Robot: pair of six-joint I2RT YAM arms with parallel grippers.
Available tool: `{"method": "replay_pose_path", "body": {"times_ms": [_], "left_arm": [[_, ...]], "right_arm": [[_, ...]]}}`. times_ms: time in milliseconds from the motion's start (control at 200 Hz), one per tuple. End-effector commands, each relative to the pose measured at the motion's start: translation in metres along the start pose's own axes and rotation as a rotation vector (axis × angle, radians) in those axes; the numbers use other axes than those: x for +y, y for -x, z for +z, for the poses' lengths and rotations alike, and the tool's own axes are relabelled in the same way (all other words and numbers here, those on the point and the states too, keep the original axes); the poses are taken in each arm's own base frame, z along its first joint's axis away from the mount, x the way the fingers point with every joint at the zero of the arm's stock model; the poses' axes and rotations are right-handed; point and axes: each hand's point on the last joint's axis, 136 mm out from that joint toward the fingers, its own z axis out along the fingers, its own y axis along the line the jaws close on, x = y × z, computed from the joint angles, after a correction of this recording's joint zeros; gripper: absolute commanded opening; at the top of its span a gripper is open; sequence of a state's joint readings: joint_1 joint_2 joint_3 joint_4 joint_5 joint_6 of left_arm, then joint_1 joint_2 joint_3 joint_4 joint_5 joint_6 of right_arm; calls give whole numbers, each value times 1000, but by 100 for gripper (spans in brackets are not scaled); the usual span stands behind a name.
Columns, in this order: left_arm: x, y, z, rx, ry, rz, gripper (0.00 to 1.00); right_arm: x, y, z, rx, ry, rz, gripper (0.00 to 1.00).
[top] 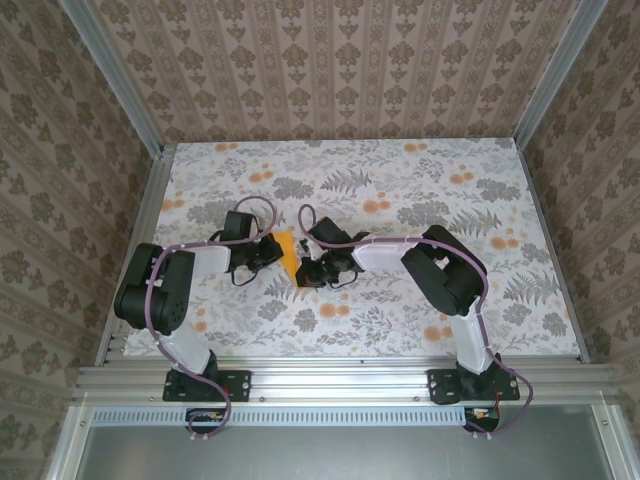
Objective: Fold a paper plane with a square sheet of paper (pick it up from the middle)
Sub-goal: Fold the wing for the fifth time at the center of the table.
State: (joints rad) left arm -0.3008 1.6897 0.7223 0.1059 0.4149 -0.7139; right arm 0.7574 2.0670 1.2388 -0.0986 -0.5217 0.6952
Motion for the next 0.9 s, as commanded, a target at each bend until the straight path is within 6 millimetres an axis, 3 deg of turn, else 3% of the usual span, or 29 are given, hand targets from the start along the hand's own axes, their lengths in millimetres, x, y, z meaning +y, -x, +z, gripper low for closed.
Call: {"method": "replay_pose_path", "body": {"times_ms": [0, 190, 355, 560, 895], "left_arm": [[28, -16, 5, 41, 105, -36, 6], [27, -16, 5, 45, 107, -35, 6], [27, -17, 6, 48, 107, -36, 6], [26, -16, 6, 48, 104, -35, 6], [26, -17, 7, 49, 104, -33, 6]], "right_arm": [[-8, -11, -7, 30, -12, 43, 9], [6, 0, -25, -29, -45, -58, 19], [1, -1, -26, -29, -128, -111, 20], [9, 0, -23, -27, -126, -143, 22], [21, 14, -41, -129, -148, -204, 25]]}}
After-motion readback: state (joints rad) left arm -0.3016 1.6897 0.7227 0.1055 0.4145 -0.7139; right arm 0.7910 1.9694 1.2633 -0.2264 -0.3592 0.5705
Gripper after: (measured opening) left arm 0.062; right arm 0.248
